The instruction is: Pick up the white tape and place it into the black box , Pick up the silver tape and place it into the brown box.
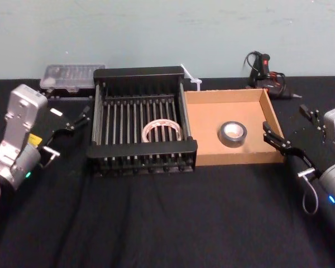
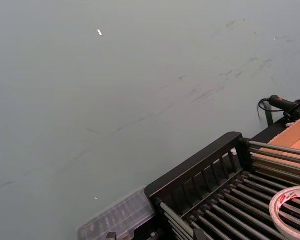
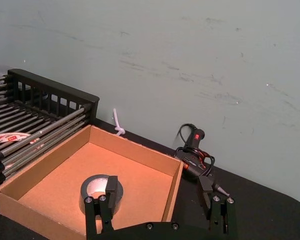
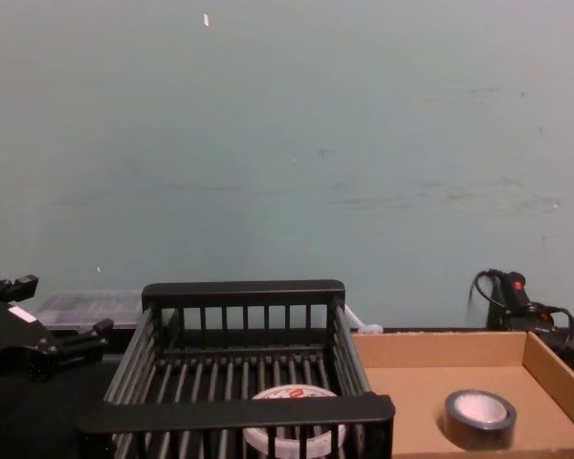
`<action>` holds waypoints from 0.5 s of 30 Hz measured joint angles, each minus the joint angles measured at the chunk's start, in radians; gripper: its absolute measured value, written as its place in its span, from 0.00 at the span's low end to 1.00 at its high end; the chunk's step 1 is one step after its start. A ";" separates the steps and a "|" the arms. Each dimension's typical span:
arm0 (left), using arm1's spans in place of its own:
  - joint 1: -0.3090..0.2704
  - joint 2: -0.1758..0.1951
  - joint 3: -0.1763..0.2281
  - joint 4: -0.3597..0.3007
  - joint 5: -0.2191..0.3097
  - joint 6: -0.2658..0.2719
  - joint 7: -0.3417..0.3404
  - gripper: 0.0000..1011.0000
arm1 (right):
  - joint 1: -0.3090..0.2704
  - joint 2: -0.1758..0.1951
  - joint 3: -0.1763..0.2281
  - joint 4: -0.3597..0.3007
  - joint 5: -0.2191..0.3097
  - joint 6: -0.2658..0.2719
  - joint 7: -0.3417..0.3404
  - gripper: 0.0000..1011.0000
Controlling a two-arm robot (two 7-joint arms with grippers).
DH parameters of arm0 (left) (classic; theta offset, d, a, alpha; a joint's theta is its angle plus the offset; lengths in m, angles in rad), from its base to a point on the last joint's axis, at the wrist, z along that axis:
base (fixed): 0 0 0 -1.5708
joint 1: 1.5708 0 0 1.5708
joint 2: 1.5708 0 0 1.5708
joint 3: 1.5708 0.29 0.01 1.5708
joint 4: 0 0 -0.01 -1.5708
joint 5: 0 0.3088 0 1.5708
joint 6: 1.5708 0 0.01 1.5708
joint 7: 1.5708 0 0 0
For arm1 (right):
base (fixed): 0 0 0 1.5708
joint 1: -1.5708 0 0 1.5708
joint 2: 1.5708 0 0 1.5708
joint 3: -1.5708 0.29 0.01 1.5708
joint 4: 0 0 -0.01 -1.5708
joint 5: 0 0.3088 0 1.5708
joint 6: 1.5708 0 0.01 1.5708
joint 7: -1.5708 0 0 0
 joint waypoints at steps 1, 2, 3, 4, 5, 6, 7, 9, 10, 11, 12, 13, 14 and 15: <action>0.000 0.000 0.000 0.000 0.000 0.000 0.000 0.99 | 0.000 0.000 0.000 0.000 0.000 0.000 0.000 0.99; 0.000 0.000 0.000 0.000 0.000 0.000 0.000 0.99 | 0.000 0.000 0.000 0.000 0.000 0.000 0.000 0.99; 0.000 0.000 0.000 0.000 0.000 0.000 0.000 0.99 | 0.000 0.000 0.000 0.000 0.000 0.000 0.000 0.99; 0.000 0.000 0.000 0.000 0.000 0.000 0.000 0.99 | 0.000 0.000 0.000 0.000 0.000 0.000 0.000 0.99; 0.000 0.000 0.000 0.000 0.000 0.000 0.000 0.99 | 0.000 0.000 0.000 0.000 0.000 0.000 0.000 0.99; 0.000 0.000 0.000 0.000 0.000 0.000 0.000 0.99 | 0.000 0.000 -0.001 0.000 0.000 0.000 0.000 0.99; 0.000 0.000 0.000 0.000 0.000 0.000 0.000 0.99 | 0.000 0.000 -0.001 0.000 0.000 0.000 0.000 0.99; 0.000 0.000 0.000 0.000 0.000 0.000 0.000 0.99 | 0.000 0.001 -0.001 0.000 0.000 0.000 0.000 0.99; 0.000 0.000 0.000 0.000 0.000 0.000 0.000 0.99 | 0.000 0.000 -0.001 0.000 0.000 0.000 0.000 0.99; 0.000 0.000 0.000 0.000 0.000 0.000 0.000 0.99 | 0.000 0.000 -0.001 0.000 0.000 0.000 0.000 0.99; 0.000 0.000 0.000 0.000 0.000 0.000 0.000 0.99 | 0.000 0.000 -0.001 0.000 0.000 0.000 0.000 0.99; 0.000 0.000 0.000 0.000 0.000 0.000 0.000 0.99 | 0.000 0.001 -0.001 0.000 0.000 0.000 0.000 0.99; 0.000 0.000 0.000 0.000 0.000 0.000 0.000 0.99 | 0.000 0.001 -0.001 0.000 0.000 0.000 0.000 0.99; 0.000 0.000 0.000 0.000 0.000 0.000 0.000 0.99 | 0.000 0.001 -0.001 0.000 0.000 0.000 0.000 0.99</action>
